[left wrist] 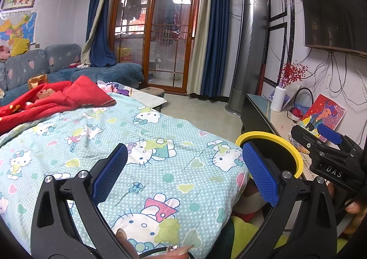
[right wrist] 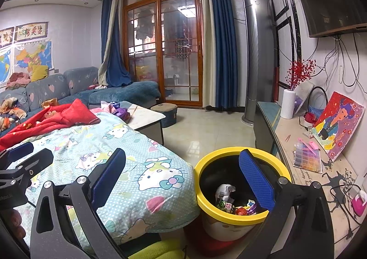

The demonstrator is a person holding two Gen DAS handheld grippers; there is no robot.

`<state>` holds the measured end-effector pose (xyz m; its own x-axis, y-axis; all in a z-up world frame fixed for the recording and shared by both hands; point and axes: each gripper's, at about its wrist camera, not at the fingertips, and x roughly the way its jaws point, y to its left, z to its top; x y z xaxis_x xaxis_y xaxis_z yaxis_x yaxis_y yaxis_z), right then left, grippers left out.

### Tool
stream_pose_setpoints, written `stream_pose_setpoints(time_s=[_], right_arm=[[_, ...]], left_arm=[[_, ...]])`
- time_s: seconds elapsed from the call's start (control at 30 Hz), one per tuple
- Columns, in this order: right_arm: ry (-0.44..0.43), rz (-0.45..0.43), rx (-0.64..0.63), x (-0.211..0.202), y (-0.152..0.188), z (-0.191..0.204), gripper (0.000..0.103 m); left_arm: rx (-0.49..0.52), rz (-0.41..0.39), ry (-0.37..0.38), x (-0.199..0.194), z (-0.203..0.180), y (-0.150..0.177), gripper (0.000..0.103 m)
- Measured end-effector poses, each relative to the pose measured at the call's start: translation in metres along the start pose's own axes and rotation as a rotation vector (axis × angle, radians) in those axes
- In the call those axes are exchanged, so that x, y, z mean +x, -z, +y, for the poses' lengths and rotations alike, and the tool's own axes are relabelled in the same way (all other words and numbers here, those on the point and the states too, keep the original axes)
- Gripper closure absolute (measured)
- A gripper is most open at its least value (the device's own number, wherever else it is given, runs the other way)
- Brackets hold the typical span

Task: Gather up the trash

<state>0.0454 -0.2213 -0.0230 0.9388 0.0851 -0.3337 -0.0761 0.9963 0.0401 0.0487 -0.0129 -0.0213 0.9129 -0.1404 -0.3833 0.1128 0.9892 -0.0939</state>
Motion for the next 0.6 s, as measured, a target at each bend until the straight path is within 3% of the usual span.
stream_pose_setpoints(time_s=[0.6], right_arm=[[0.003, 0.001, -0.002, -0.0002, -0.0002, -0.0002, 0.007]], left_arm=[[0.001, 0.003, 0.000, 0.0006, 0.0004, 0.0001, 0.011]])
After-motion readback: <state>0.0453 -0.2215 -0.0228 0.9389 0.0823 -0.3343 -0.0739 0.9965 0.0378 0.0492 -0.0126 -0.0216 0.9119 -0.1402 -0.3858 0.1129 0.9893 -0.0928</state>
